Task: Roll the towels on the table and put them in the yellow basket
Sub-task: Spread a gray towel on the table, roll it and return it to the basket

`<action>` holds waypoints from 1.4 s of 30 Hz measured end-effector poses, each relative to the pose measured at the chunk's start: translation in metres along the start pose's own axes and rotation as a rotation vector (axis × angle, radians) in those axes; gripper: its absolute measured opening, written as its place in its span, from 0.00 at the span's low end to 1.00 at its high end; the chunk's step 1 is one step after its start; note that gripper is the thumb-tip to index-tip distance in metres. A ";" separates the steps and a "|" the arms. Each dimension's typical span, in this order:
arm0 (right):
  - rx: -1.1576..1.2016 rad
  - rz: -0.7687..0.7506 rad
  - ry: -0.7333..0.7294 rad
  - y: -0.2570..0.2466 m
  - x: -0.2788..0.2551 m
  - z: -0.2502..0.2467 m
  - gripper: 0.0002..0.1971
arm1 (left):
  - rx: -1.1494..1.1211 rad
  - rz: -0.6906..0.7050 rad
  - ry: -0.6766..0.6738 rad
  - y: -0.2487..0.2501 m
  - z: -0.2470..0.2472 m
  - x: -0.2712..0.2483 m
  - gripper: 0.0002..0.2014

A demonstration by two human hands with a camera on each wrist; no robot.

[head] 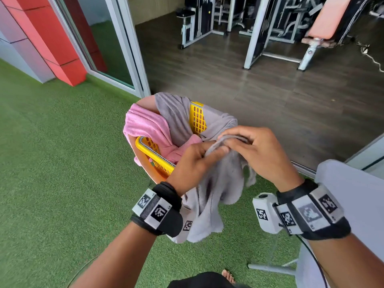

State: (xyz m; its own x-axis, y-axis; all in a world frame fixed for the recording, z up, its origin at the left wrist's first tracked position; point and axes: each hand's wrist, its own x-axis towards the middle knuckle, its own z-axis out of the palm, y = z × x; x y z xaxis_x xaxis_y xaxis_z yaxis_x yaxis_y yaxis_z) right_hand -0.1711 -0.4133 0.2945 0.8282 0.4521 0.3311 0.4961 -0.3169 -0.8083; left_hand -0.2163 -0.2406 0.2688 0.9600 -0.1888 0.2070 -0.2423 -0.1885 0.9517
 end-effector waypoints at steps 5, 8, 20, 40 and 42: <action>-0.061 0.105 -0.015 0.018 -0.012 0.011 0.08 | -0.165 -0.037 0.245 -0.010 -0.022 0.005 0.20; 0.031 0.089 0.034 0.006 -0.011 0.012 0.06 | -0.128 -0.050 0.114 -0.012 -0.013 0.000 0.14; 0.024 0.052 -0.005 0.005 -0.008 0.014 0.08 | -0.044 -0.042 -0.029 -0.001 -0.015 -0.006 0.09; 0.271 0.075 0.137 0.009 -0.004 0.017 0.08 | -0.147 -0.058 0.074 -0.005 -0.015 -0.006 0.12; 0.219 0.050 0.133 0.008 -0.003 0.020 0.11 | -0.159 -0.080 -0.022 -0.002 -0.011 -0.005 0.08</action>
State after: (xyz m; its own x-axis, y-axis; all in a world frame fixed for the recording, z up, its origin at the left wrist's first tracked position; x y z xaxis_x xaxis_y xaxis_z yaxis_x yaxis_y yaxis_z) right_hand -0.1745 -0.4001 0.2768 0.8845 0.3222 0.3375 0.3974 -0.1412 -0.9067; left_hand -0.2195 -0.2290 0.2680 0.9715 -0.2006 0.1263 -0.1386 -0.0488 0.9891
